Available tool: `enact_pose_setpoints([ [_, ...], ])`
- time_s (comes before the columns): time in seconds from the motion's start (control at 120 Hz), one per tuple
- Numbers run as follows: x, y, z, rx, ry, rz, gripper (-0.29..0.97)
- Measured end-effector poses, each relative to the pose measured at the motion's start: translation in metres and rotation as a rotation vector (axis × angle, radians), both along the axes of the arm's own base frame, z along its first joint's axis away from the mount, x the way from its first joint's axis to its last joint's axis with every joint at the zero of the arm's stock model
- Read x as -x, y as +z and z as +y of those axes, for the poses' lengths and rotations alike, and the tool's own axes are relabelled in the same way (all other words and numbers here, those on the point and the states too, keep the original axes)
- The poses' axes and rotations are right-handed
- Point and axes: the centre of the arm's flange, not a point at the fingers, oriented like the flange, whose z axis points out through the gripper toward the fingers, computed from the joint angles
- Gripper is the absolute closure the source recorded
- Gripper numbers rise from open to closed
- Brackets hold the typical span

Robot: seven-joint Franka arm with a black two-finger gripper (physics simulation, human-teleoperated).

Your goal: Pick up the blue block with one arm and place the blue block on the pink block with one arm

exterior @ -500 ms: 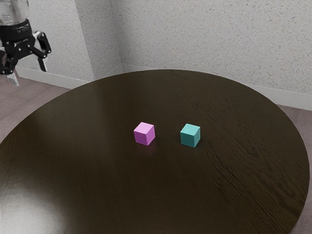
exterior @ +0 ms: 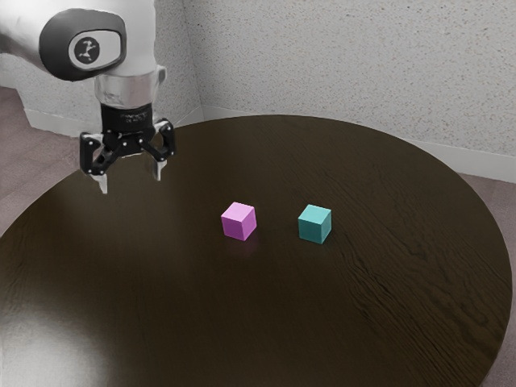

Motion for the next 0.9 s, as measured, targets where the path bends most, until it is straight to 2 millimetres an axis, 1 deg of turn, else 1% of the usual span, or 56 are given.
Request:
enact_pose_setpoints([
  [0.067, -0.018, -0.039, -0.036, 0.022, -0.13, 0.043, 0.0],
  [0.1, -0.023, -0.051, -0.051, 0.041, -0.186, 0.051, 0.0],
  [0.167, -0.009, -0.074, -0.075, 0.08, -0.299, 0.059, 0.0],
  [0.217, -0.009, -0.089, -0.095, 0.104, -0.377, 0.062, 0.0],
  [0.292, -0.017, -0.099, -0.123, 0.135, -0.484, 0.043, 0.0],
  [0.325, -0.026, -0.102, -0.134, 0.146, -0.526, 0.032, 0.0],
  [0.383, -0.041, -0.113, -0.154, 0.165, -0.591, 0.03, 0.0],
  [0.467, -0.057, -0.13, -0.179, 0.195, -0.681, 0.032, 0.0],
  [0.542, -0.072, -0.134, -0.203, 0.218, -0.762, 0.013, 0.0],
  [0.575, -0.075, -0.135, -0.21, 0.226, -0.801, 0.009, 0.0],
  [0.625, -0.087, -0.148, -0.217, 0.238, -0.856, 0.02, 0.0],
  [0.683, -0.102, -0.158, -0.219, 0.25, -0.908, 0.021, 0.0],
  [0.775, -0.118, -0.168, -0.224, 0.259, -0.991, 0.022, 0.0],
  [0.833, -0.127, -0.182, -0.223, 0.265, -1.033, 0.037, 0.0],
  [0.9, -0.147, -0.194, -0.223, 0.275, -1.078, 0.035, 0.0],
])
